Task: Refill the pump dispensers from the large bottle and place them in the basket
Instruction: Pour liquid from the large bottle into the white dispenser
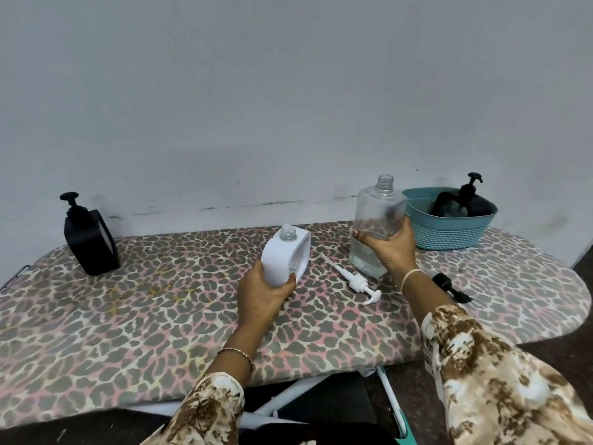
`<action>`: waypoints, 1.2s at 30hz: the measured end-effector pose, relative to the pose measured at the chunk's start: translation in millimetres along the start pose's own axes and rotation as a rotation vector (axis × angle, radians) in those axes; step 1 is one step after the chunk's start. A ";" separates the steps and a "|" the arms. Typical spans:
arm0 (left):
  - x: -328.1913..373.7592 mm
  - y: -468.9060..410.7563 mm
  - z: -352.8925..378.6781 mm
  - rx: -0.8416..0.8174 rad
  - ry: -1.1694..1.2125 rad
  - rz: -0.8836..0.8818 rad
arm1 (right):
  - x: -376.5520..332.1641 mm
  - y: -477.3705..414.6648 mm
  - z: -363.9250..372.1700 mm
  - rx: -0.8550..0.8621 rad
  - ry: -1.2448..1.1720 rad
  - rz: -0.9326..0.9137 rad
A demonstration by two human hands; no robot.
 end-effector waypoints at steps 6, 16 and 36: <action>1.9 1.9 -1.5 0.002 0.000 0.003 | -13.9 0.5 7.2 0.032 -0.064 -0.080; 3.9 2.6 -2.1 -0.018 -0.006 0.016 | -54.7 23.6 27.6 0.002 0.722 -0.214; 5.4 5.2 -4.4 -0.007 0.003 -0.006 | -91.7 54.5 54.6 -0.031 1.314 -0.450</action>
Point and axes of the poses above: each hand's wrist, its own y-axis away from the middle knuckle, its own z-axis out of the palm, x = y × z, the point moved 6 cm from there along -y, towards the middle knuckle, and after that the axes turned 15 degrees about -x, right-handed, at the moved point
